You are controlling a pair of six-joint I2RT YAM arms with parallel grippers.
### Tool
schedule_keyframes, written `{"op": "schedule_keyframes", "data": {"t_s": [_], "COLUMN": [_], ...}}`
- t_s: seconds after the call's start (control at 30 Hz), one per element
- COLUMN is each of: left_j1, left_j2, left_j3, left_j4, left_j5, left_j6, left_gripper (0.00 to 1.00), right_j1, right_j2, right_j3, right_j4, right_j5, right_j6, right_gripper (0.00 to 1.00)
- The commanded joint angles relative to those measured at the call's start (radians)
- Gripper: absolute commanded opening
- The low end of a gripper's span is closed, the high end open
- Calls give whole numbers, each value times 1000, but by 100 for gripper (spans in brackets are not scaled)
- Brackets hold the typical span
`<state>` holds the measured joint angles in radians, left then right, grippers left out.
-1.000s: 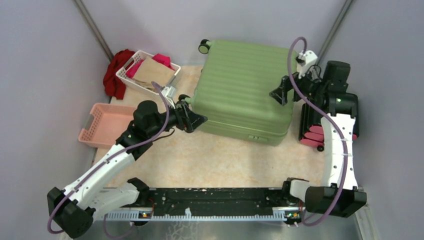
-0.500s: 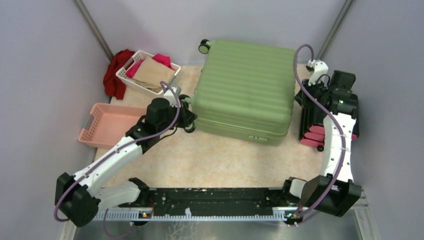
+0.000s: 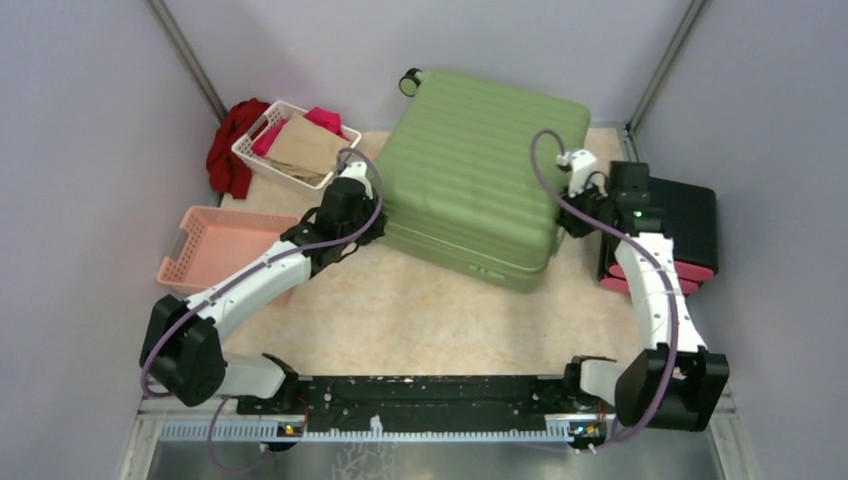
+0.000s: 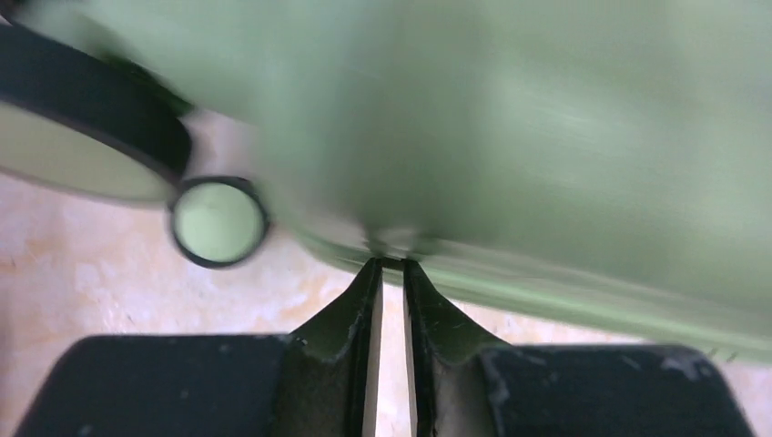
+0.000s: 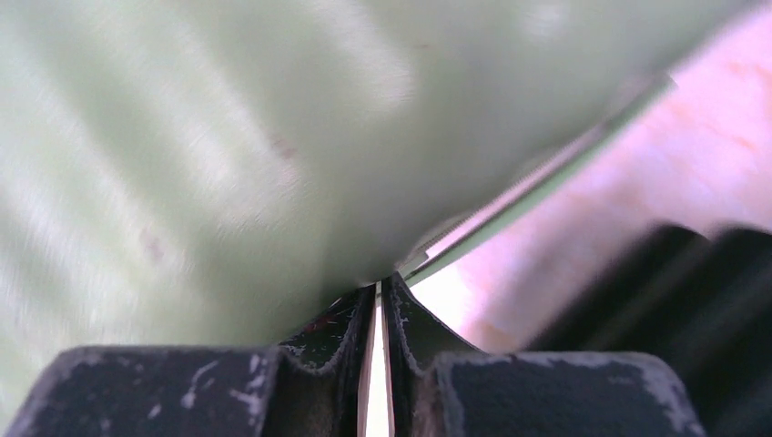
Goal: Open, take out, and arrange the luggage
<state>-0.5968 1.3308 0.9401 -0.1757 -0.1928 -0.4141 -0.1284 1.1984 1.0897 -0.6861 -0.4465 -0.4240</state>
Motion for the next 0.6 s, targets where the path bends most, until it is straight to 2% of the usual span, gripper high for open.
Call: {"op": "schedule_keyframes", "data": {"t_s": [0.0, 0.1, 0.17, 0.2, 0.27, 0.37, 0.47, 0.57], "left_j1": [54, 140, 200, 224, 243, 246, 246, 246], "left_j2": [36, 37, 35, 27, -12, -113, -218, -321], "left_j3": [76, 82, 101, 114, 123, 81, 14, -65], "left_j4": [121, 162, 155, 138, 105, 93, 102, 140], "left_j5": [-75, -65, -28, -14, 16, 103, 249, 379], "left_j6": [16, 11, 2, -1, 9, 35, 41, -5], "left_gripper": [22, 26, 28, 30, 37, 52, 66, 78], "right_j1": [286, 426, 496, 518, 527, 474, 312, 199], "right_j2": [-40, -28, -2, 22, 87, 108, 16, -76], "right_j3": [-63, -97, -106, -84, 8, 115, 37, -58], "right_j4": [41, 163, 294, 318, 265, 83, 93, 103], "right_j5": [-323, -308, -259, -254, -276, -327, -456, -456], "right_j6": [22, 86, 149, 161, 159, 57, 73, 83], "right_gripper": [10, 11, 18, 19, 21, 27, 42, 47]}}
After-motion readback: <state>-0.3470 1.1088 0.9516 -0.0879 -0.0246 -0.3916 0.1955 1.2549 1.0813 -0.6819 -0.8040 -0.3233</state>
